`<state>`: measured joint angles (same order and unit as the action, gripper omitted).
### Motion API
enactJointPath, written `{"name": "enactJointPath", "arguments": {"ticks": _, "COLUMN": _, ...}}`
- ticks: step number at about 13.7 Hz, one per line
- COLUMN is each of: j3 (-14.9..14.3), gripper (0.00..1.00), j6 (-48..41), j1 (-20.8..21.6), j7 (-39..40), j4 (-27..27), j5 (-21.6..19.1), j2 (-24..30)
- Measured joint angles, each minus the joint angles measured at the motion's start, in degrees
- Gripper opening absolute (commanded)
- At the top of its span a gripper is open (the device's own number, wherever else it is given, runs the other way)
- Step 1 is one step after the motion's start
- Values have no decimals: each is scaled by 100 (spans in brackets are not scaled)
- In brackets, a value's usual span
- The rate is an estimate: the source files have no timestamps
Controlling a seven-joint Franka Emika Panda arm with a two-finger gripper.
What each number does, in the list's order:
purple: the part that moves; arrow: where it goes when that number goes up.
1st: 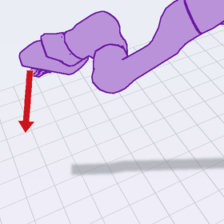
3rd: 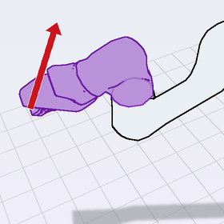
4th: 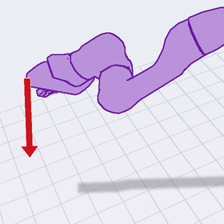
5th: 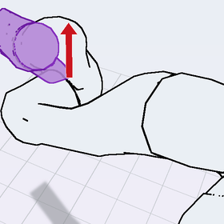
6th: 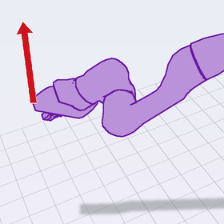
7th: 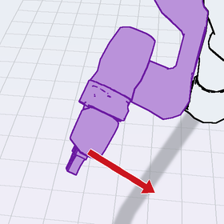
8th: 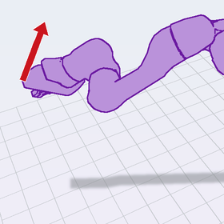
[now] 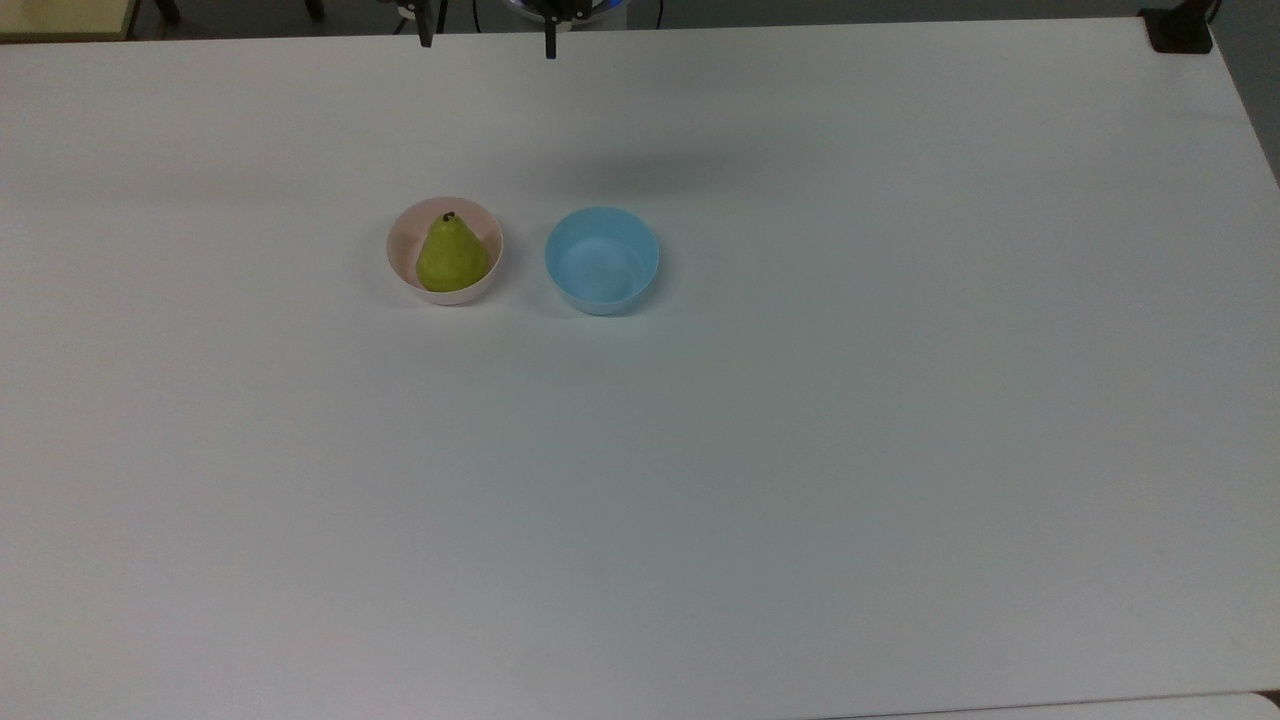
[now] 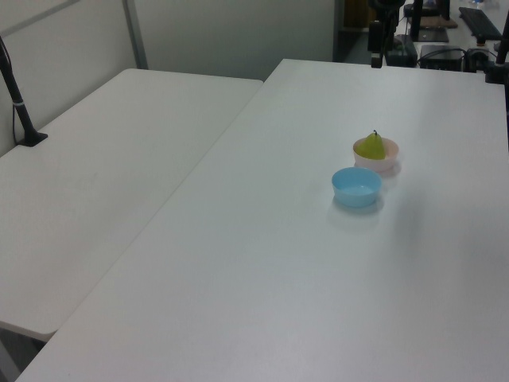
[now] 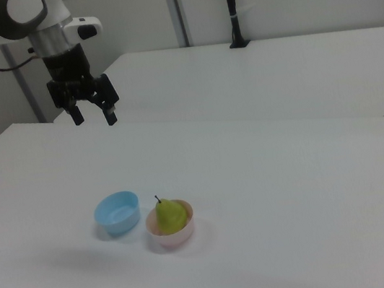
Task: Pick up a pear from the bowl
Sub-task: 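Move the open gripper over the green pear in the pink bowl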
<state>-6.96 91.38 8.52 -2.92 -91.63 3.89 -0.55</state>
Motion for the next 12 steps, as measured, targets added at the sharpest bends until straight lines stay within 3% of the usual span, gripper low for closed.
{"name": "enactJointPath", "arguments": {"ticks": 8, "j3": -4, "gripper": 100, "j6": 89, "j1": -25, "j7": 11, "j4": -8, "j5": 0, "j2": -37}}
{"name": "enactJointPath", "arguments": {"ticks": 12, "j3": -74, "gripper": 100, "j6": 290, "j1": -278, "j7": 716, "j4": -138, "j5": 0, "j2": -96}}
